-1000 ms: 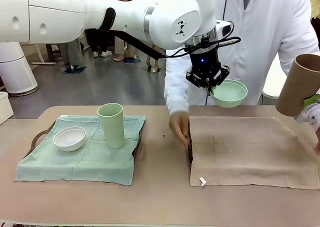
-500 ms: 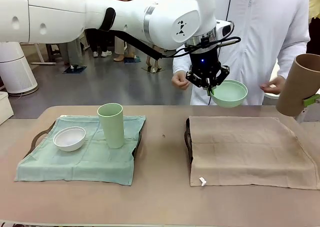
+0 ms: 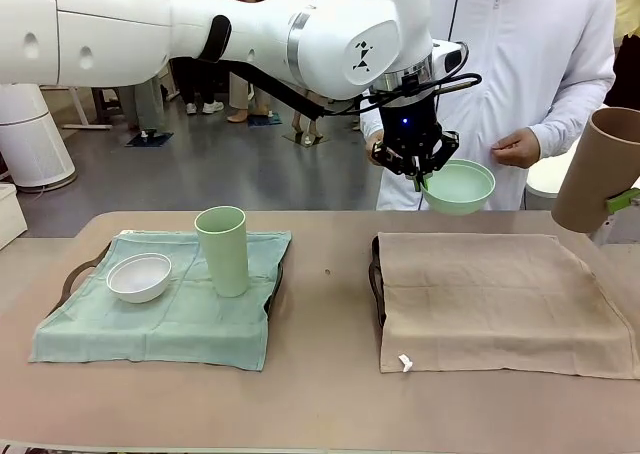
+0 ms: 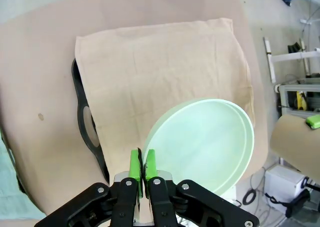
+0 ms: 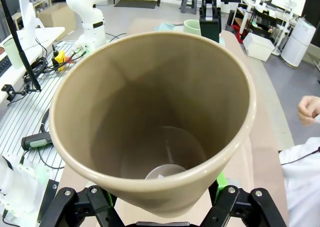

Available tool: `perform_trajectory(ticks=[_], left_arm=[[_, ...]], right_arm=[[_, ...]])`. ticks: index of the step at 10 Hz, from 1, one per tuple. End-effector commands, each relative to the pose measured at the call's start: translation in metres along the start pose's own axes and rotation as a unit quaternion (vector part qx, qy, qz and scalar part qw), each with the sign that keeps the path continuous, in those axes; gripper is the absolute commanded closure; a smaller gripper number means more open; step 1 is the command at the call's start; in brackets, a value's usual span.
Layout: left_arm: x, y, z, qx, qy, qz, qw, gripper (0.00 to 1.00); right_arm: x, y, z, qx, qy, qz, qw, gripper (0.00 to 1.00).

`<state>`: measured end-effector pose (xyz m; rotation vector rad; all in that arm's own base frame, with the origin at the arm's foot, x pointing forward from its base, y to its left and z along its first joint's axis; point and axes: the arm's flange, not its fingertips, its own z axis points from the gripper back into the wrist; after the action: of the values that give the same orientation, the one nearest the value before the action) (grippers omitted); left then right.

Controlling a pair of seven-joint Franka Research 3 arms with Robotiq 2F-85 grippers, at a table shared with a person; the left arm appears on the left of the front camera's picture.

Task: Set up a tray with a mat and arrange the tableware.
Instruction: Place the Picnic Bowl and Reusable plastic cup back onto the Handle tray in front of the human's position.

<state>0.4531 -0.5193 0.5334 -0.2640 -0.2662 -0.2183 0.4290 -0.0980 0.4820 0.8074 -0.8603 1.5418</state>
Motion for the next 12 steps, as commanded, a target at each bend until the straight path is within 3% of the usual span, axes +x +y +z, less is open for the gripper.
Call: perform_trajectory(ticks=[1,6,7,12], left_arm=[[-0.002,0.001,0.003,-0.004,0.002,0.003,1.0,1.0],[-0.002,0.001,0.003,-0.004,0.002,0.003,1.0,1.0],[0.0,0.0,0.0,0.0,0.0,0.0,1.0,0.96],[0.001,0.041,-0.123,-0.008,0.082,0.018,0.996,0.96]], right_arm=[[0.004,-0.002,0.0,-0.003,-0.006,0.003,1.0,0.35],[0.004,-0.002,0.0,-0.003,-0.006,0.003,1.0,0.35],[0.0,0.0,0.0,0.0,0.0,0.0,1.0,0.17],[-0.109,-0.028,-0.065,0.069,-0.015,-0.006,0.998,0.17]])
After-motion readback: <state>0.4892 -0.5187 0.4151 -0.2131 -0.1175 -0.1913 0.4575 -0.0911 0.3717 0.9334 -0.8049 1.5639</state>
